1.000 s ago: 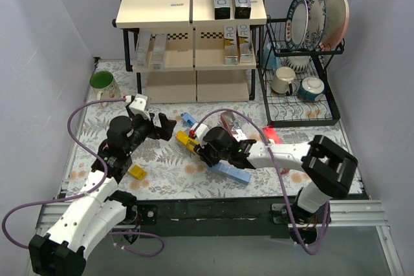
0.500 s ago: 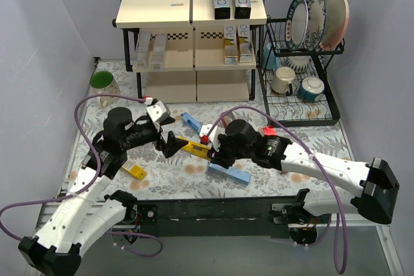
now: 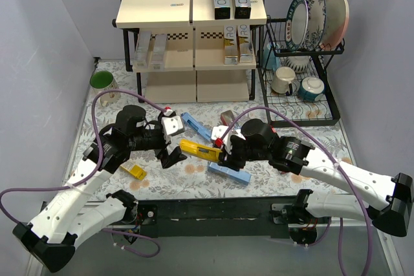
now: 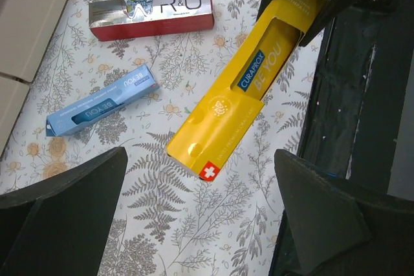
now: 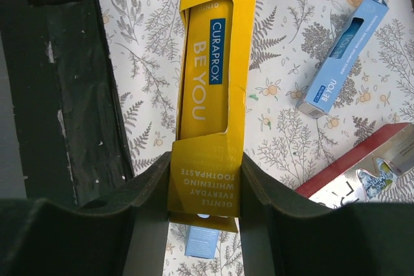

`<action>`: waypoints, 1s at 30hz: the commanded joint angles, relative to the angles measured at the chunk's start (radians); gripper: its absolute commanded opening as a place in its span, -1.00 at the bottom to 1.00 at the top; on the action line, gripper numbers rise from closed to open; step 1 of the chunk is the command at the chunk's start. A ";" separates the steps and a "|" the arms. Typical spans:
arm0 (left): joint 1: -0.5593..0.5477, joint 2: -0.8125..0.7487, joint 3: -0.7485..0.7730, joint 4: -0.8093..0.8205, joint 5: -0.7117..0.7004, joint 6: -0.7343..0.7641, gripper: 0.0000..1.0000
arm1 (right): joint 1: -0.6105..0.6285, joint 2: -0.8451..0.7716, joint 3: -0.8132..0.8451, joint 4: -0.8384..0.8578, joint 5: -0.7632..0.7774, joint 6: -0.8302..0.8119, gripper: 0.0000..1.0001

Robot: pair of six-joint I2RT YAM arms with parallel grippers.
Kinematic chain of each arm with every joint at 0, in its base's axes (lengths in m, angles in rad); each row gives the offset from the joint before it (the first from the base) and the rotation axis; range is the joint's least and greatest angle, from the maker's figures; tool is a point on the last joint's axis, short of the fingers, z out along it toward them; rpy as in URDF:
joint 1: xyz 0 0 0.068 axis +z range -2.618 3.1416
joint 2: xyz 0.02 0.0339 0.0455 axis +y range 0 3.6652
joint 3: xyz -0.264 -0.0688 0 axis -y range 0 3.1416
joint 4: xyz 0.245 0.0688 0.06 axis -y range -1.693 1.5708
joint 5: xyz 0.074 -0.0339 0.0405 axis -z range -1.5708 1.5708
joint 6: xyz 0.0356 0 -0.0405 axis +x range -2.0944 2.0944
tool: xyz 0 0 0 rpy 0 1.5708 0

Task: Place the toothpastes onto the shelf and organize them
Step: Pick up the toothpaste from the center of the board.

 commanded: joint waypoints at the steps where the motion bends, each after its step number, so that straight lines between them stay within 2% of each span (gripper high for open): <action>1: -0.004 -0.007 0.025 -0.031 0.041 0.104 0.96 | -0.004 -0.035 0.061 0.016 -0.072 -0.015 -0.29; 9: -0.004 0.025 0.023 -0.036 0.168 0.153 0.96 | -0.004 -0.057 0.063 0.011 -0.114 -0.016 -0.29; 14: -0.004 0.059 0.029 -0.068 0.194 0.154 0.84 | -0.004 -0.064 0.064 0.013 -0.134 -0.020 -0.29; 18: -0.004 0.080 0.029 -0.091 0.221 0.156 0.67 | -0.004 -0.068 0.061 0.010 -0.126 -0.024 -0.29; 22: -0.004 0.089 0.031 -0.100 0.239 0.157 0.37 | -0.004 -0.072 0.052 0.011 -0.126 -0.030 -0.29; 25: -0.004 0.105 0.034 -0.111 0.254 0.159 0.22 | -0.004 -0.069 0.051 0.011 -0.122 -0.036 -0.28; 30: -0.004 0.103 0.029 -0.085 0.256 0.167 -0.20 | -0.004 -0.061 0.057 0.014 -0.129 -0.039 -0.28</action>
